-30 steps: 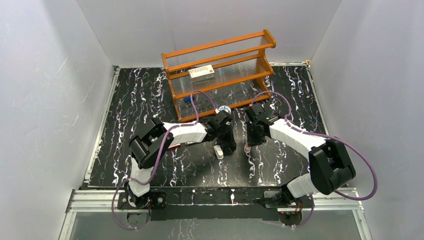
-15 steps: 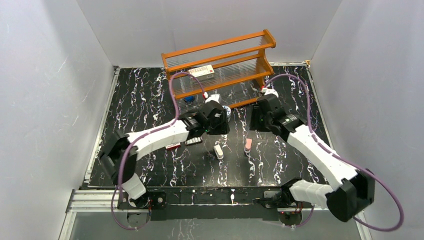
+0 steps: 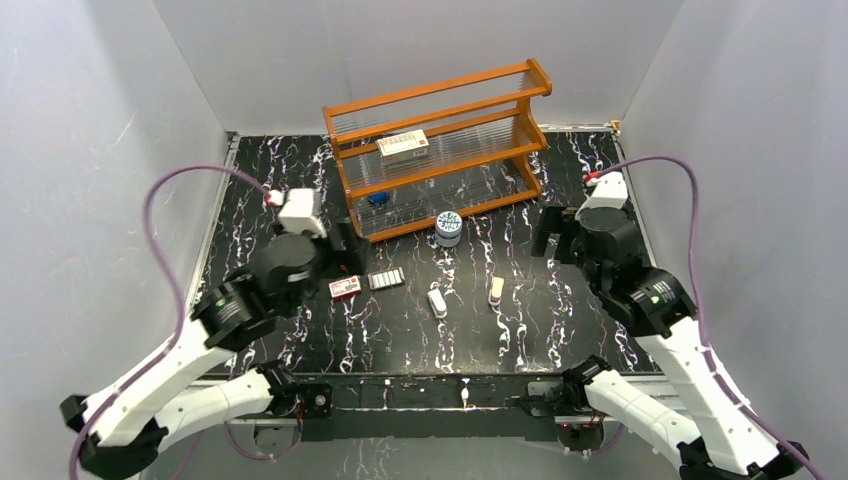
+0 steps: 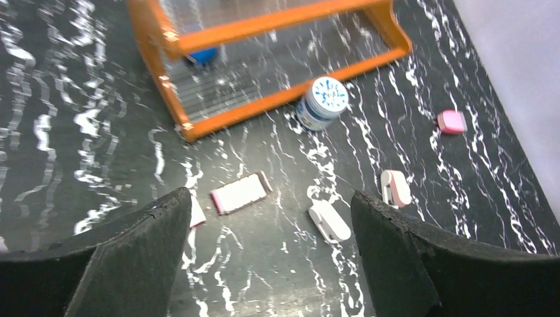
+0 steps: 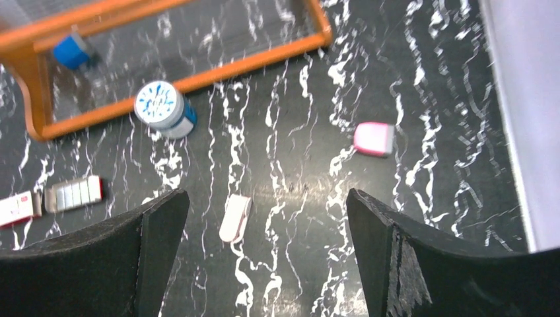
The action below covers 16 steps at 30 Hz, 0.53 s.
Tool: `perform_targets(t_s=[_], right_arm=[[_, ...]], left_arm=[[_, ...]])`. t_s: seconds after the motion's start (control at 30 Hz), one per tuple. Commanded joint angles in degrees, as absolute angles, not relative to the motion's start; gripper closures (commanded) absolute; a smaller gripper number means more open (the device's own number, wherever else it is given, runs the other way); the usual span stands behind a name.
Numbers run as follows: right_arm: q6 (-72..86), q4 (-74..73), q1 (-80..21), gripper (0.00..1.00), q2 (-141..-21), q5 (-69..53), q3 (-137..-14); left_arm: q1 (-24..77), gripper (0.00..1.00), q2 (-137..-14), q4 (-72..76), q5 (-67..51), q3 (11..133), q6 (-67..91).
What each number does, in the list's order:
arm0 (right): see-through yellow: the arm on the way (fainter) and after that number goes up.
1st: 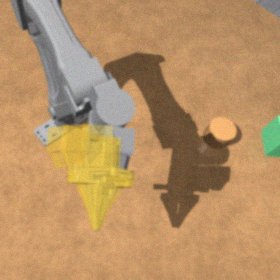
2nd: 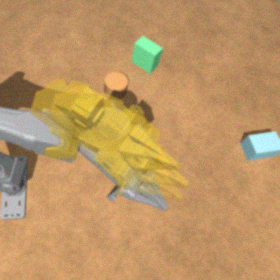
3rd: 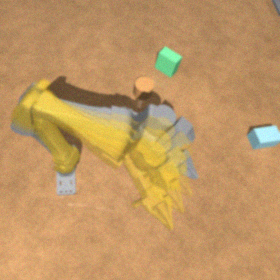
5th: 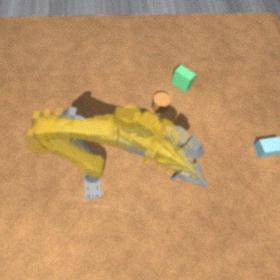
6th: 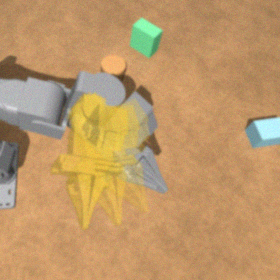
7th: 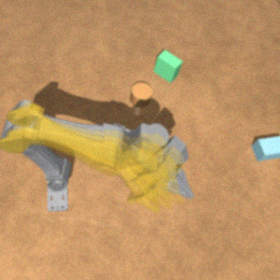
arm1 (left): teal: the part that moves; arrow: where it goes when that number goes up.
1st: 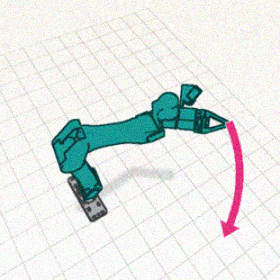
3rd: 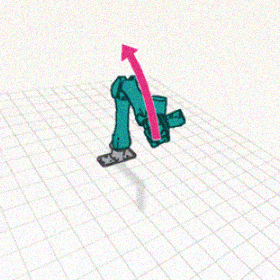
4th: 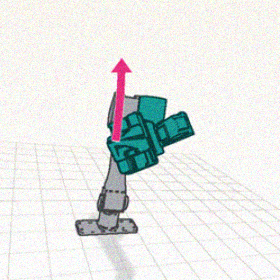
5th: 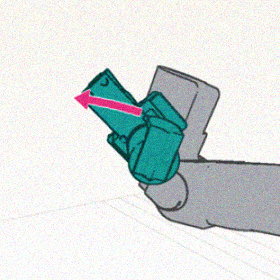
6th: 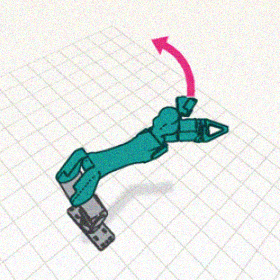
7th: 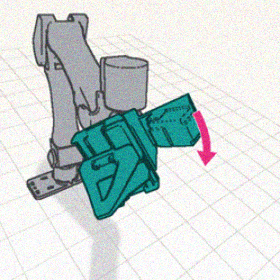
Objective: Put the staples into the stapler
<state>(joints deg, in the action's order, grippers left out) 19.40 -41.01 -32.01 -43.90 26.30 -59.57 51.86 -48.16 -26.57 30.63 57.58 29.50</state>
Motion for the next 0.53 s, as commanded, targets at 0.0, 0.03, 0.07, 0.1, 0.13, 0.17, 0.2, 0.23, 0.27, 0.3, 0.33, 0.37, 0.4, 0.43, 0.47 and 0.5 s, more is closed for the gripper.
perform_targets(t_s=[0.0,0.03,0.07,0.1,0.13,0.17,0.2,0.23,0.27,0.3,0.33,0.37,0.4,0.43,0.47,0.5], right_arm=[[16.24,-41.13,-32.25,0.01,-41.92,33.38,-67.04],[15.91,-41.35,-32.18,0.01,-41.70,34.07,-68.20],[15.63,-41.58,-32.19,0.01,-41.50,34.62,-69.27],[15.34,-41.72,-32.21,0.01,-41.32,35.05,-70.34],[15.16,-41.86,-32.23,0.01,-41.23,35.47,-71.25],[15.08,-41.97,-32.18,0.01,-41.19,35.82,-72.14],[15.00,-42.00,-32.17,0.01,-41.14,36.00,-72.88],[14.88,-42.01,-32.17,0.01,-41.03,36.20,-73.49],[14.92,-42.09,-32.18,0.01,-41.09,36.36,-74.19],[14.87,-42.10,-32.19,0.01,-40.97,36.37,-74.57],[14.87,-42.04,-32.25,0.01,-40.94,36.56,-74.88],[14.98,-42.07,-32.24,0.01,-40.93,36.56,-75.09],[15.00,-42.01,-32.23,0.01,-40.93,36.49,-75.21],[15.07,-42.06,-32.24,0.01,-40.91,36.48,-75.23],[15.23,-42.12,-32.20,0.01,-40.93,36.47,-75.31],[15.42,-42.18,-32.17,0.01,-40.96,36.50,-75.25]], left_arm=[[51.77,0.13,-39.16,-34.45,40.36,60.51,24.60],[51.79,0.12,-37.57,-35.83,41.68,61.69,24.19],[51.79,0.12,-36.13,-37.03,42.90,63.05,23.75],[51.84,0.12,-35.04,-37.97,43.66,64.36,23.24],[51.82,0.12,-33.69,-38.71,44.28,65.62,22.69],[51.80,0.12,-32.85,-39.51,44.75,66.75,22.19],[51.77,0.12,-32.22,-39.88,45.10,67.97,21.75],[51.77,0.11,-31.57,-40.31,45.56,68.75,21.37],[51.77,0.11,-31.15,-40.78,46.14,69.46,21.30],[51.77,0.11,-30.73,-41.13,46.58,70.04,21.02],[51.77,0.11,-30.44,-41.30,46.80,70.44,20.60],[51.81,0.11,-30.27,-41.57,47.57,70.78,20.54],[51.77,0.11,-30.16,-42.02,48.33,71.06,20.87],[51.78,0.11,-30.10,-42.24,48.75,71.25,21.13],[51.77,0.11,-30.00,-42.32,48.73,71.41,21.11],[51.77,0.10,-29.85,-42.30,48.65,71.41,21.24]])
